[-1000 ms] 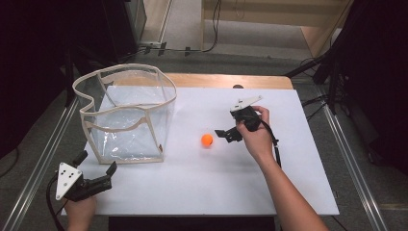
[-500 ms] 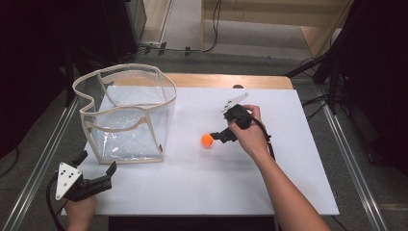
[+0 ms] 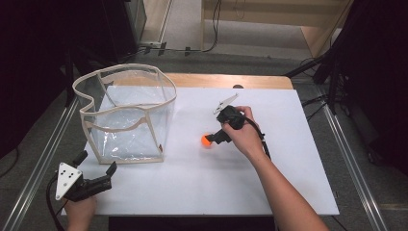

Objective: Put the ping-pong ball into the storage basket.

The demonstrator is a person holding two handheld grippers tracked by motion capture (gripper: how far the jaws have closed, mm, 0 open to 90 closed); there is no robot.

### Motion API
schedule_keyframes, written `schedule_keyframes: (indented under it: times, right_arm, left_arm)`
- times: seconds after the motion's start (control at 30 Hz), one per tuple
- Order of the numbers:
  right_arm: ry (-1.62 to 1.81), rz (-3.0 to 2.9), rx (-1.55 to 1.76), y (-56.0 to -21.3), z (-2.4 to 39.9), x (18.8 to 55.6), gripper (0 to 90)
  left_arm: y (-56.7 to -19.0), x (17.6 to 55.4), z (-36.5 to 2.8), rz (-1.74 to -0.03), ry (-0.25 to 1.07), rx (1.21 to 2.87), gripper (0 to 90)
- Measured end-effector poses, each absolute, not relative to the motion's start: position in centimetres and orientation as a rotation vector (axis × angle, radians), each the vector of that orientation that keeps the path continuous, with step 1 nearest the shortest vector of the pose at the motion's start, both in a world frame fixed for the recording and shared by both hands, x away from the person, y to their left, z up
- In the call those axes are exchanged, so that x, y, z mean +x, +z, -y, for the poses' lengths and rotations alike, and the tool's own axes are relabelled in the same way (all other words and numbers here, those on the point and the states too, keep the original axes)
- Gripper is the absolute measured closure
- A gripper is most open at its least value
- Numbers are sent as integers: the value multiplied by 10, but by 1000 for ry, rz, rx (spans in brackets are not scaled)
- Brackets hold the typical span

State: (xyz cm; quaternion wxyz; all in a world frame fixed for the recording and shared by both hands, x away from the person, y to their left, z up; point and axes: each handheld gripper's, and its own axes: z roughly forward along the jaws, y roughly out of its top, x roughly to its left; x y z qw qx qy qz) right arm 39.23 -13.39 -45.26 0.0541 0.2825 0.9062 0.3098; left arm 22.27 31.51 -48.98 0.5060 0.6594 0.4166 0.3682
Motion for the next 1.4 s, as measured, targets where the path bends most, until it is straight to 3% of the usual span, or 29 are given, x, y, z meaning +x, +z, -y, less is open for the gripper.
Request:
schedule_keyframes:
  times: [0.9, 0.97, 1.13, 1.4]
  right_arm:
    - [747, -2908, 762, -472, 107, 392, 56]
    - [741, -2917, 753, -473, 106, 393, 145]
    - [730, -2931, 736, -478, 103, 394, 158]
    - [721, -2943, 750, -479, 104, 395, 272]
  left_arm:
    - [-490, 223, -315, -1003, 887, 1591, 0]
    - [-490, 223, -315, -1002, 887, 1592, 0]
    - [-490, 223, -315, -1000, 889, 1594, 0]
    - [-490, 223, -314, -998, 891, 1599, 0]
